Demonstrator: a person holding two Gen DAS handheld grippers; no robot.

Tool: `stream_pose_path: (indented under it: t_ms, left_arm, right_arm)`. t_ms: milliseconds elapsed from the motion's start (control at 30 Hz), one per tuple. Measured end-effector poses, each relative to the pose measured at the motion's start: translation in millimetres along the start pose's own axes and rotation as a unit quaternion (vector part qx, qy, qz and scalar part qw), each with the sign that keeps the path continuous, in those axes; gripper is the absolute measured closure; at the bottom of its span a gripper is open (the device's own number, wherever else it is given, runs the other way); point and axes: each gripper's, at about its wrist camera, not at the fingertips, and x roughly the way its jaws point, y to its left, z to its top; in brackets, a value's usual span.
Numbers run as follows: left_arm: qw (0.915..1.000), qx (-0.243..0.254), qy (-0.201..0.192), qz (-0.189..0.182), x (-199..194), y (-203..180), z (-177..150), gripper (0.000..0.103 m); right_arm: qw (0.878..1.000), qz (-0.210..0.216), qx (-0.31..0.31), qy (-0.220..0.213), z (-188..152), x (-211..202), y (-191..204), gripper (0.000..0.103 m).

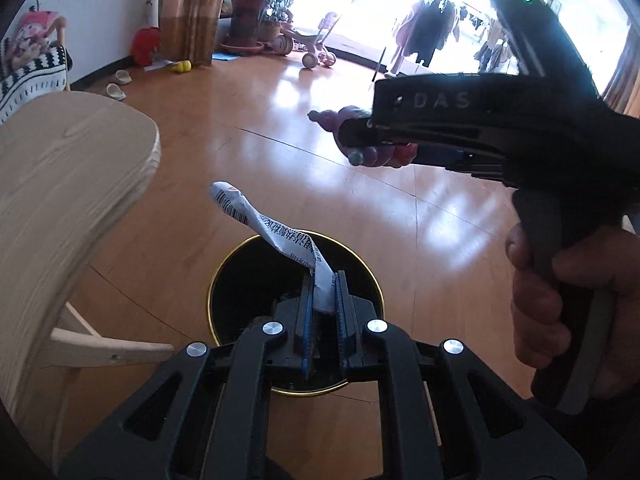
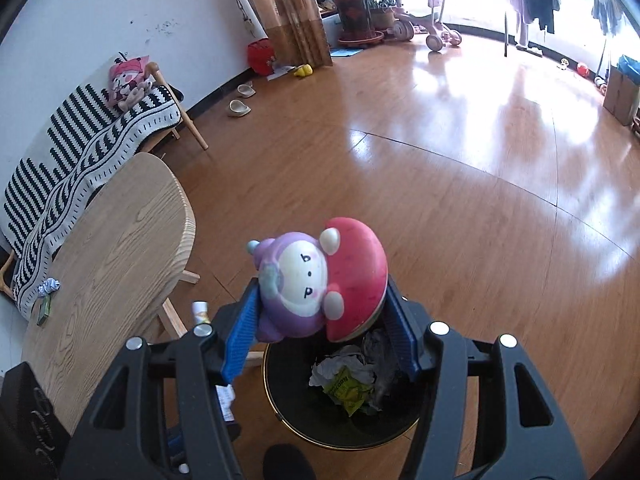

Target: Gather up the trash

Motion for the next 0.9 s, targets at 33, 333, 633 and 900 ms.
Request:
stream_pose_path:
  t_ms: [33,333,633,900]
  left_arm:
    - [1.0,0.001,0.003,-0.004,3.5,1.0,1.3,0.094]
    - [0.9997,-0.007,0.016,-0.019,12.5,8.6,7.9,0.048]
    - [1.0,0.001,-0.002,0.0,-9.2,17.1,10.1,0.037]
    - [0.9981,-0.018,-0.045,0.039,-59.8,61.1,11.2,0.023]
  right_arm:
    - [1.0,0.001,0.002,0.0,0.9,0.6,-1.5,0.045]
    - [1.0,-0.003,0.011,0.008,-2.7,4.0,-0.8,0.045]
    - [0.997,-0.013,-0.007,0.07,-11.5,29.5,8.1,0.044]
    - [0.994,-0.023,-0.036,0.098,-18.1,39.5,24.8,0.04]
